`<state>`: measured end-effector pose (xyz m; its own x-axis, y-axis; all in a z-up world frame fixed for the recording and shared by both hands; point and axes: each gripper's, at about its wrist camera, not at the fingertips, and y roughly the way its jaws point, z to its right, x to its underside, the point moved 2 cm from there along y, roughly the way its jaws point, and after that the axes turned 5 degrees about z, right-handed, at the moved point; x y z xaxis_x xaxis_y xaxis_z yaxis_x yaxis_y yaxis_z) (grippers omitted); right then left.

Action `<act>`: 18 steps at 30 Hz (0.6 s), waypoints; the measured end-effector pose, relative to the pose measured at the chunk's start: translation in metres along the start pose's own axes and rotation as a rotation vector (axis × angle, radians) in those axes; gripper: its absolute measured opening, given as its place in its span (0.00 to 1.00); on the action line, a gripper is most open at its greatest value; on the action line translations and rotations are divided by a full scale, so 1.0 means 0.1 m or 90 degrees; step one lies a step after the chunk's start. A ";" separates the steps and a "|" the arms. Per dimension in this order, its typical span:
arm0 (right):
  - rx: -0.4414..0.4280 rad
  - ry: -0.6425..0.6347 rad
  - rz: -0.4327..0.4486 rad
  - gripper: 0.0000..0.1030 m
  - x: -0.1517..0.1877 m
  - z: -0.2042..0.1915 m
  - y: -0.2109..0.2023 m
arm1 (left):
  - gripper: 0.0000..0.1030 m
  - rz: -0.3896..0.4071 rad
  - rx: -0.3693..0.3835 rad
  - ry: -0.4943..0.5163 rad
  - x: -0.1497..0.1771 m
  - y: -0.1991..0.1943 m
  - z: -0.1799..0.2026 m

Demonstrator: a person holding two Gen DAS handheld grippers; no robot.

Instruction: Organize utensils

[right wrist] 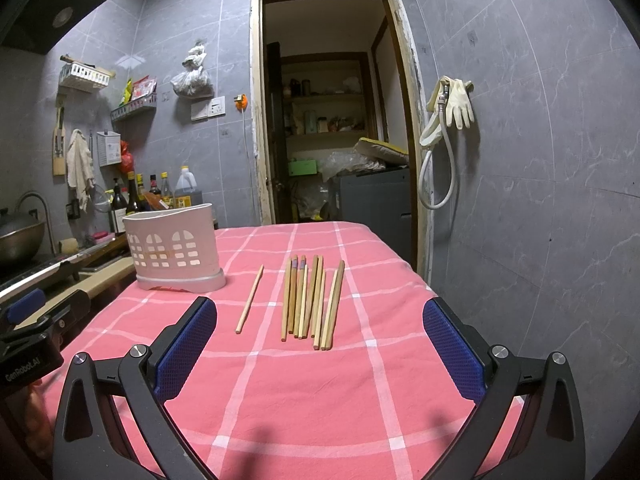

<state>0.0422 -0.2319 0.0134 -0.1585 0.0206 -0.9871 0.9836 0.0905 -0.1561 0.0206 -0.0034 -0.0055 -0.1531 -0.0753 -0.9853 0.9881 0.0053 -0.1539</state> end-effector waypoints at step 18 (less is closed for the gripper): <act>0.000 0.004 -0.004 1.00 0.01 -0.01 0.00 | 0.98 -0.001 0.000 0.000 0.00 0.00 0.01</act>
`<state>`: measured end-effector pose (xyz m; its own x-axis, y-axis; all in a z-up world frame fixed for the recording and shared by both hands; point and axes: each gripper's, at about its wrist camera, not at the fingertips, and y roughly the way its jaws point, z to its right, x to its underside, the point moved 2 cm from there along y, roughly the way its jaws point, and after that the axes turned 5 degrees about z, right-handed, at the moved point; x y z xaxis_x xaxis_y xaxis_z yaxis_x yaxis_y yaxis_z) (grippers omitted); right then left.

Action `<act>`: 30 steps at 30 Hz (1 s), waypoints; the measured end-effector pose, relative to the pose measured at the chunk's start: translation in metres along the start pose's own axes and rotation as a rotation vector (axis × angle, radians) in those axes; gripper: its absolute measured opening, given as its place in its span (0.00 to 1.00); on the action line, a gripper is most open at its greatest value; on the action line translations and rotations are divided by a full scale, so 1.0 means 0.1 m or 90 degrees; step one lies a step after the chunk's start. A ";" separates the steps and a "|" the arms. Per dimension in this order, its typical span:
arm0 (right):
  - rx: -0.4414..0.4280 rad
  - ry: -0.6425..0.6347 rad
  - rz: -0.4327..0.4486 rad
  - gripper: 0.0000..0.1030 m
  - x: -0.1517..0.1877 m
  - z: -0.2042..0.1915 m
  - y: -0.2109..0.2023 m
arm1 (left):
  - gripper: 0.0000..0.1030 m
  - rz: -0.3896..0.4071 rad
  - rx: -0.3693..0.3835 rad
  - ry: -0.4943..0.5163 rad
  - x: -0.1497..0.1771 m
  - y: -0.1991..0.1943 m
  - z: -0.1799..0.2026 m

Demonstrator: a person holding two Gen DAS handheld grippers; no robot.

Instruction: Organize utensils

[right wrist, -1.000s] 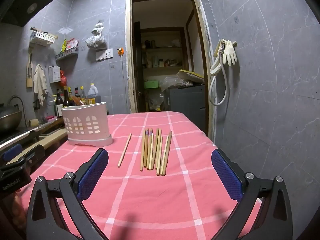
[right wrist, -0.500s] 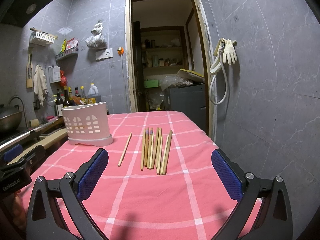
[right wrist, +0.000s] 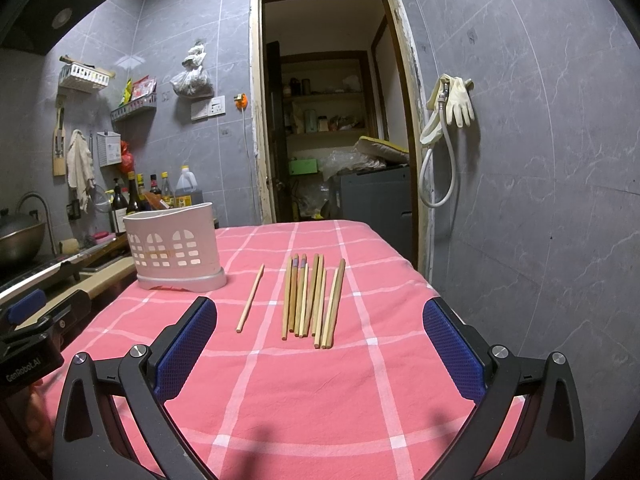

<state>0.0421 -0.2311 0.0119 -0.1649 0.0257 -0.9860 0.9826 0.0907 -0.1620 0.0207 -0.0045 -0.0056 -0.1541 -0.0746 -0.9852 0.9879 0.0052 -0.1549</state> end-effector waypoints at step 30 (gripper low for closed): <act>0.000 0.003 -0.003 1.00 0.02 -0.01 0.03 | 0.98 -0.001 0.000 0.000 -0.01 0.00 -0.02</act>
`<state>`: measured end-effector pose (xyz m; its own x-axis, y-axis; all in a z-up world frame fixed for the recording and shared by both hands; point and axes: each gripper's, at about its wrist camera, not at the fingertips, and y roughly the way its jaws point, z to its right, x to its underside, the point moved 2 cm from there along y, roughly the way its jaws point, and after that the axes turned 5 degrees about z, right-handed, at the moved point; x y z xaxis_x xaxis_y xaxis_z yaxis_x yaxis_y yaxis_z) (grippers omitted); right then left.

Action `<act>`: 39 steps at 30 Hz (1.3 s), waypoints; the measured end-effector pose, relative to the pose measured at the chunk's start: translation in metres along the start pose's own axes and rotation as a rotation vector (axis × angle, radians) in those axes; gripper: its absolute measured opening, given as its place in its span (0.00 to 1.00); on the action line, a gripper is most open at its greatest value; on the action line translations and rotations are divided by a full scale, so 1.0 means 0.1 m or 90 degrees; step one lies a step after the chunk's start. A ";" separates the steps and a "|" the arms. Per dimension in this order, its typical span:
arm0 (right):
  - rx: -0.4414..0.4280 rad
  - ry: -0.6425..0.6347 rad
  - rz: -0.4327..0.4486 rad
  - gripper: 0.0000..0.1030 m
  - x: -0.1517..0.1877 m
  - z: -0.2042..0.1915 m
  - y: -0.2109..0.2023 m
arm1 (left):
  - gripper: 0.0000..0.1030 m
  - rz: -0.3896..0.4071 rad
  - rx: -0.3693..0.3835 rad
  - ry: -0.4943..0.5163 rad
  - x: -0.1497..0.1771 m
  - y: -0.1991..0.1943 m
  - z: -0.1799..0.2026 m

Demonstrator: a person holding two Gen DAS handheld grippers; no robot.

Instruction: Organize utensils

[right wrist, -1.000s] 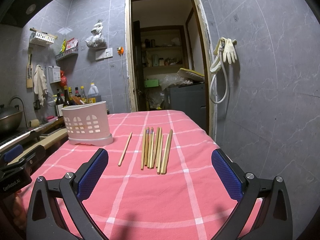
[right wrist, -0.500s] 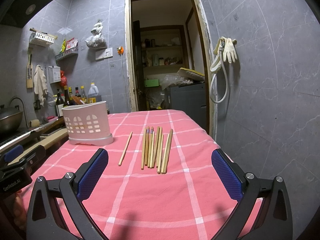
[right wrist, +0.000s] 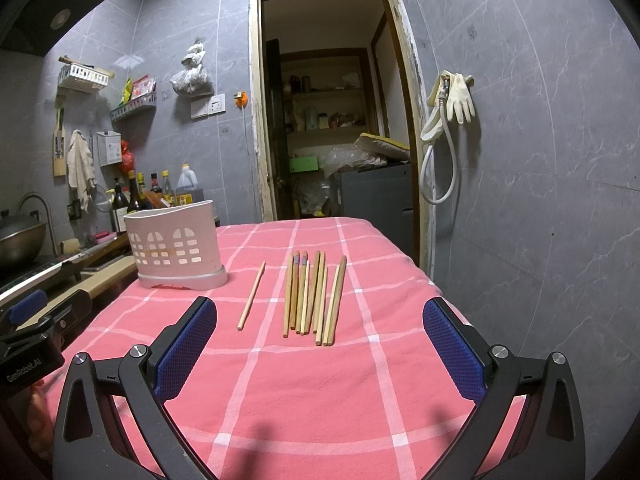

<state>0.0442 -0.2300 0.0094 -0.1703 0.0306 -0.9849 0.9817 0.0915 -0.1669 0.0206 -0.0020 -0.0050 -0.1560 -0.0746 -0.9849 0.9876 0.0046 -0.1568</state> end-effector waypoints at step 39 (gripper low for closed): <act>0.000 -0.029 0.021 1.00 -0.47 0.03 0.28 | 0.98 -0.015 -0.019 0.010 -0.49 0.53 0.13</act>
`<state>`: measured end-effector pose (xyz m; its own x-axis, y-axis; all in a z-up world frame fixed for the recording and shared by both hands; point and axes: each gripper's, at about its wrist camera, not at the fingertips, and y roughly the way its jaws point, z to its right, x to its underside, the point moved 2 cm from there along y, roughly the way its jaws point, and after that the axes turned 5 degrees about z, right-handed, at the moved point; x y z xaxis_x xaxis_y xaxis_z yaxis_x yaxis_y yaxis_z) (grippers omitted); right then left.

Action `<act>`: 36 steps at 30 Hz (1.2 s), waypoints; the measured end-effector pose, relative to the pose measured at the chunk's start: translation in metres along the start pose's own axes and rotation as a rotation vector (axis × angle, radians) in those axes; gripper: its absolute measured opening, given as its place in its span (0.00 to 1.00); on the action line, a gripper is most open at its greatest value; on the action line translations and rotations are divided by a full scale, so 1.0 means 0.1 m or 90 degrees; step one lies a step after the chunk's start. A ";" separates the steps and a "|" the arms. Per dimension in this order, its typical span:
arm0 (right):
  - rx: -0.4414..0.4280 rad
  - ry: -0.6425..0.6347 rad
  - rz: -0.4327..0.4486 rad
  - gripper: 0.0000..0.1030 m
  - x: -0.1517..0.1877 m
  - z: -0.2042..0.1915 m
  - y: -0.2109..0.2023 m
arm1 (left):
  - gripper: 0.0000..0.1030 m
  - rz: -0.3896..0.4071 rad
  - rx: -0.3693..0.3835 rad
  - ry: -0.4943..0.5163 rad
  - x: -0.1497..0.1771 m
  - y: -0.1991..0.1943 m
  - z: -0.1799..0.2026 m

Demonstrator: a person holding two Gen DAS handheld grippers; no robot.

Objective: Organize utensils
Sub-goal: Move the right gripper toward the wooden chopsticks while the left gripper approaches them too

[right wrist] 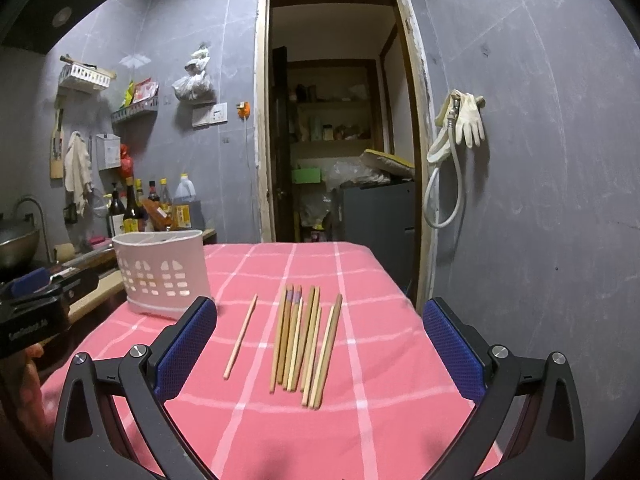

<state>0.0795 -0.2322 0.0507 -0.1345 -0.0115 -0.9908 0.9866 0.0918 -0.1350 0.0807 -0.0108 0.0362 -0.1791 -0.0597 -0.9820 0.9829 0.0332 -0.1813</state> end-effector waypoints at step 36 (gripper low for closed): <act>-0.016 -0.023 -0.142 1.00 -0.14 0.31 1.40 | 0.98 -0.079 -0.014 0.008 -0.15 1.19 0.21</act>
<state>0.2226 -0.2500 0.0457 -0.3454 -0.0704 -0.9358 0.9301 0.1071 -0.3514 0.2017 -0.0269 0.0302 -0.3003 -0.0524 -0.9524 0.9518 0.0488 -0.3028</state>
